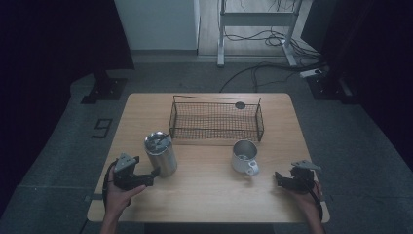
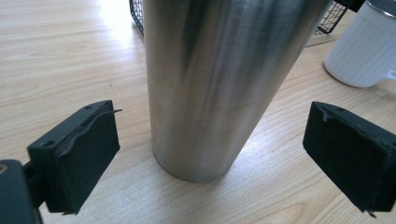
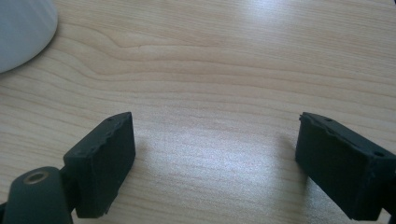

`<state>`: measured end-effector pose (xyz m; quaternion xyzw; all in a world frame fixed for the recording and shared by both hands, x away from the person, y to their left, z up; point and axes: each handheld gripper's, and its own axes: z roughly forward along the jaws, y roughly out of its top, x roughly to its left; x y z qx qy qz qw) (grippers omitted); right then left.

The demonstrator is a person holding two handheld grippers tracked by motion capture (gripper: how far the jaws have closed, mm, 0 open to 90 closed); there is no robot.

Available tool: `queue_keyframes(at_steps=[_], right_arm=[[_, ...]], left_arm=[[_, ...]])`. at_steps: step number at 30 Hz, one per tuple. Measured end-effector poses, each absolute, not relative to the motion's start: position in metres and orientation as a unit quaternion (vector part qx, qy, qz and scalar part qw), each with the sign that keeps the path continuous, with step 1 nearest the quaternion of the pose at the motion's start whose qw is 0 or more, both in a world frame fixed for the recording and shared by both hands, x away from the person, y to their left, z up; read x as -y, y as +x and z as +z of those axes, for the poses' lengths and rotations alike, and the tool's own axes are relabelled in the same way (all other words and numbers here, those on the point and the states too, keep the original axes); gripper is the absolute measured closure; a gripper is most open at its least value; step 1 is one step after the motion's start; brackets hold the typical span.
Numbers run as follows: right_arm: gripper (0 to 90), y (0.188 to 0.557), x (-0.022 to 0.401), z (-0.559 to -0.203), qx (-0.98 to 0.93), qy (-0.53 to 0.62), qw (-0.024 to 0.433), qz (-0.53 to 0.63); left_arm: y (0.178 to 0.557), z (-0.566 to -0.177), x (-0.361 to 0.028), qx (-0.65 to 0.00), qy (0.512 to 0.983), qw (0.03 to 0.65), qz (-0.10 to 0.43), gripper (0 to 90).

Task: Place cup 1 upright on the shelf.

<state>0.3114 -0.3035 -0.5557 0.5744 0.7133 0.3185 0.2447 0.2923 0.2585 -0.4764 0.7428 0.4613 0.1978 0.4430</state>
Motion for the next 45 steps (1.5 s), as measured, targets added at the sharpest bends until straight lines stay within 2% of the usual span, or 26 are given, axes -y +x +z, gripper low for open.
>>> queue_keyframes(at_steps=[21, 45], right_arm=[[12.0, 0.312, 0.303, -0.556, -0.713, 0.574, 0.245, 0.319], [12.4, 0.312, 0.304, -0.556, -0.712, 0.575, 0.245, 0.318]], left_arm=[[0.311, -0.467, -0.243, -0.445, 0.755, 0.438, 0.2, 0.9], [0.335, -0.477, -0.228, -0.447, 0.754, 0.435, 0.206, 2.0]])
